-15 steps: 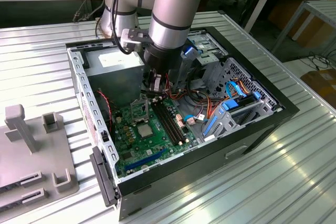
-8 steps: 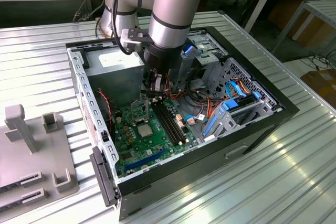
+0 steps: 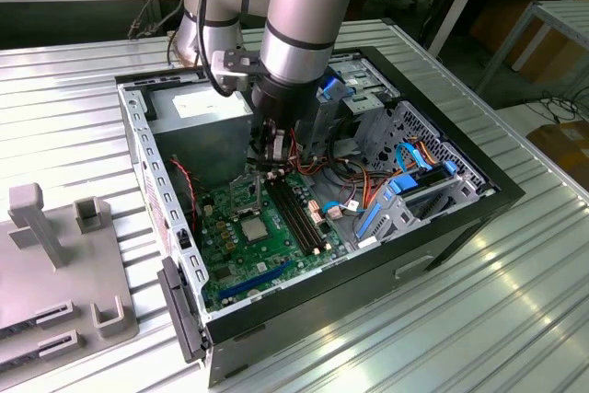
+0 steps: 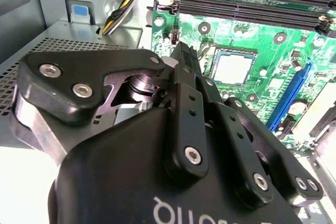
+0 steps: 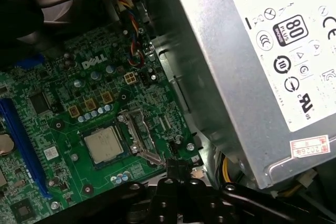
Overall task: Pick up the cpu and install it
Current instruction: 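Close the cpu cover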
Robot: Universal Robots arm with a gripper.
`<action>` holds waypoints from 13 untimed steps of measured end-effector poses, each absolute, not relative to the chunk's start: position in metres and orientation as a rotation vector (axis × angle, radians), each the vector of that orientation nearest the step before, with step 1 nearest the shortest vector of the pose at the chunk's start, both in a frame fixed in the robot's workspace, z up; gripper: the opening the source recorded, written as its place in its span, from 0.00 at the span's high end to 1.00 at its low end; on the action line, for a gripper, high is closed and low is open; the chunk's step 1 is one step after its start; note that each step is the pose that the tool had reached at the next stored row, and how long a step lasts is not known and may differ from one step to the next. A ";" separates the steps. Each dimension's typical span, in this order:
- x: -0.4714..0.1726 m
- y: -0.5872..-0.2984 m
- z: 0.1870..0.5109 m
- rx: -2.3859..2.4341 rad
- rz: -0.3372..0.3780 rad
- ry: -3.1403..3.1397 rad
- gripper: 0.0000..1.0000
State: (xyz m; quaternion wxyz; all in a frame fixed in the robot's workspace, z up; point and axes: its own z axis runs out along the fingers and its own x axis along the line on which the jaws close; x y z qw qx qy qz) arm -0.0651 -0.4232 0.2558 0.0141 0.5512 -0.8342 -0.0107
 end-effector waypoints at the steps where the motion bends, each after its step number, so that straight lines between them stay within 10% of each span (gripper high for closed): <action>1: -0.065 -0.423 0.256 1.720 -0.033 -2.595 0.89; 13: -0.066 -0.424 0.257 1.742 -0.032 -2.580 0.89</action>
